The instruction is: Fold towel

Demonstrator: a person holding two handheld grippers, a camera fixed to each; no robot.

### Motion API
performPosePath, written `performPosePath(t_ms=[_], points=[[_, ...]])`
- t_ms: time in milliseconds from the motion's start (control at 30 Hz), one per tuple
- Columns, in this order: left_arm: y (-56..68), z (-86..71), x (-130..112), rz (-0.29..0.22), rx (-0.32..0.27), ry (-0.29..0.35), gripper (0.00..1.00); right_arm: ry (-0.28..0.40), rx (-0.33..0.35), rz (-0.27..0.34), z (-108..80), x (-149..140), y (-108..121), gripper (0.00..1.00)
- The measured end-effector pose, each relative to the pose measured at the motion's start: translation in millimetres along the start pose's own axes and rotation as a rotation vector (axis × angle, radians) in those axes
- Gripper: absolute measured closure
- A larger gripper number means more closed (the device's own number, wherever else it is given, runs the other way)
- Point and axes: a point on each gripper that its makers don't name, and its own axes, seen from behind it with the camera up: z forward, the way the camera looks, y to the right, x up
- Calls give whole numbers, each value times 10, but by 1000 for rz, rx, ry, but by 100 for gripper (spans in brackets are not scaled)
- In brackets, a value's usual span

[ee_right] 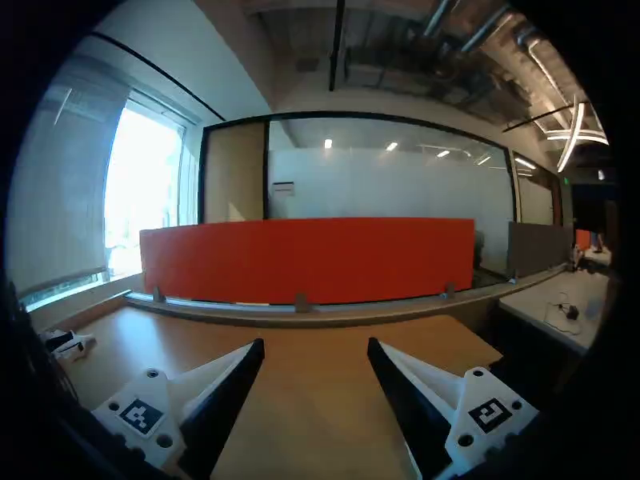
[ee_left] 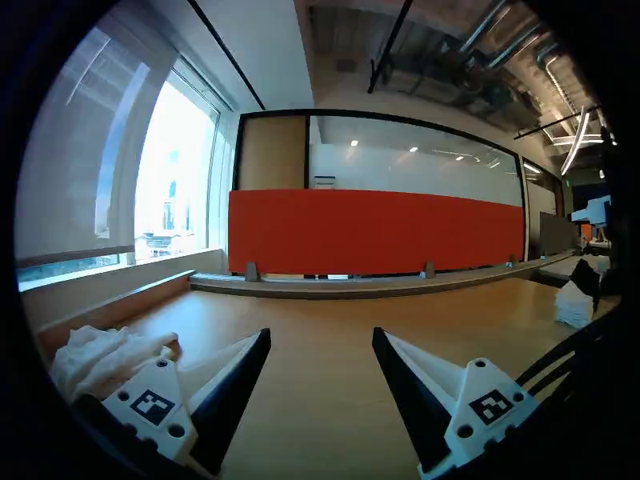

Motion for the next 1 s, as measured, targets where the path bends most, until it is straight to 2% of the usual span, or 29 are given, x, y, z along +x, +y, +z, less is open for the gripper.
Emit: performPosePath(t_ms=[500,1000], points=[[-66,1,-180,-39,17,9,6,28,9,-41,80,88,-92,0],[-13,-16,-192,9,22,10,6,18,-1,-34,110,-3,32,0]])
